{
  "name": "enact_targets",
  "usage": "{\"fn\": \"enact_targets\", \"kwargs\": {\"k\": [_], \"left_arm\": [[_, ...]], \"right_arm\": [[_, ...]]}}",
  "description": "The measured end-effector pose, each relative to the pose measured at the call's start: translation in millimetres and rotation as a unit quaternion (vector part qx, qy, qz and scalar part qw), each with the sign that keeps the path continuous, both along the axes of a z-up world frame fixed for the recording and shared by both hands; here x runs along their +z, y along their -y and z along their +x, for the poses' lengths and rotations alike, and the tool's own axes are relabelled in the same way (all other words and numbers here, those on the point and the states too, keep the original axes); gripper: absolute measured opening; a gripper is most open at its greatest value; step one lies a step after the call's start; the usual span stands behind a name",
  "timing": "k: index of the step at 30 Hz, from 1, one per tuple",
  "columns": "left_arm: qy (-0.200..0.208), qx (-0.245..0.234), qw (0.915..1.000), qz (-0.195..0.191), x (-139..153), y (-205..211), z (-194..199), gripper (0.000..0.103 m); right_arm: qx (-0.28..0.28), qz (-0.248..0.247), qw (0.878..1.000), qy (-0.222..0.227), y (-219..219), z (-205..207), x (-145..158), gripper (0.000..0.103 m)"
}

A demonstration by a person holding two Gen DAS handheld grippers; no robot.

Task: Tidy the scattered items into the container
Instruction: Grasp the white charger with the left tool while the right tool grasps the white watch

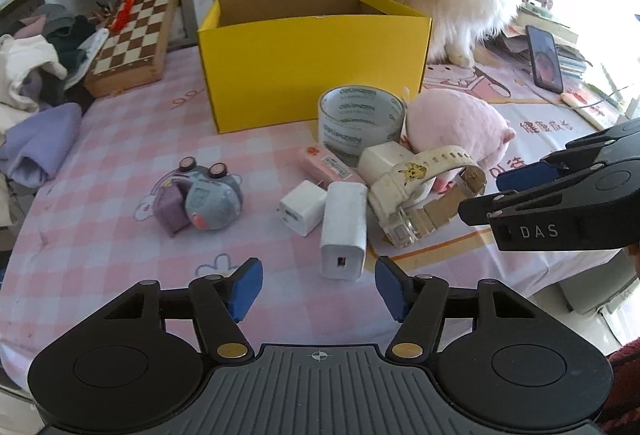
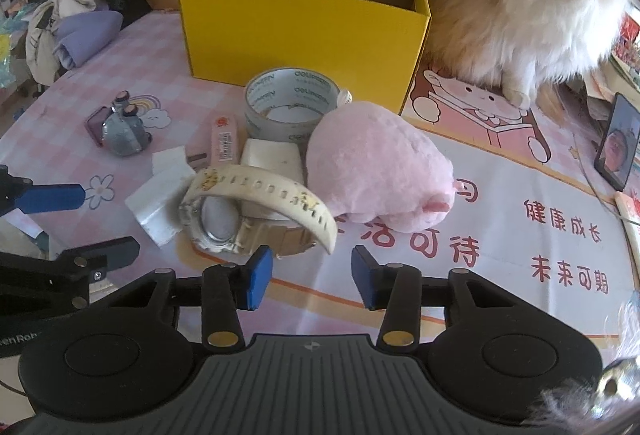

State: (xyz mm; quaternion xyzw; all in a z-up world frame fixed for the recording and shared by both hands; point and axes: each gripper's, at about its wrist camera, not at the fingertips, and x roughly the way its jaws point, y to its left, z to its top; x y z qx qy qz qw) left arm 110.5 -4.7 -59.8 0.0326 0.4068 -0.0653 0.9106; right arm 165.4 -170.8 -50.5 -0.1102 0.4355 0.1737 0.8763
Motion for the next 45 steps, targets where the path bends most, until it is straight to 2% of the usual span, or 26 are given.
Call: {"fn": "enact_targets", "kwargs": {"k": [17, 22, 24, 26, 31, 32, 45], "left_arm": [[-0.017, -0.020, 0.9993, 0.027, -15, 15, 29, 0.051], [-0.027, -0.032, 0.9985, 0.034, -19, 19, 35, 0.038], [-0.031, -0.037, 0.9984, 0.031, -20, 20, 35, 0.028], [-0.034, -0.040, 0.9983, 0.027, -20, 20, 34, 0.025], [-0.035, -0.030, 0.9989, 0.005, -18, 12, 30, 0.025], [-0.035, -0.028, 0.9990, 0.000, -17, 11, 29, 0.025], [-0.010, -0.018, 0.9994, -0.029, -2, -4, 12, 0.024]], "right_arm": [[0.019, 0.023, 0.999, -0.032, 4, 31, -9, 0.028], [0.025, 0.030, 0.998, -0.042, 4, 35, -11, 0.023], [0.027, 0.033, 0.998, -0.044, 4, 35, -12, 0.019], [0.031, 0.036, 0.998, -0.047, 4, 35, -12, 0.016], [0.028, 0.052, 0.997, -0.043, 6, 32, -8, 0.012], [0.026, 0.055, 0.997, -0.042, 7, 31, -7, 0.008], [0.001, 0.089, 0.996, -0.014, 9, 14, 11, 0.008]]}}
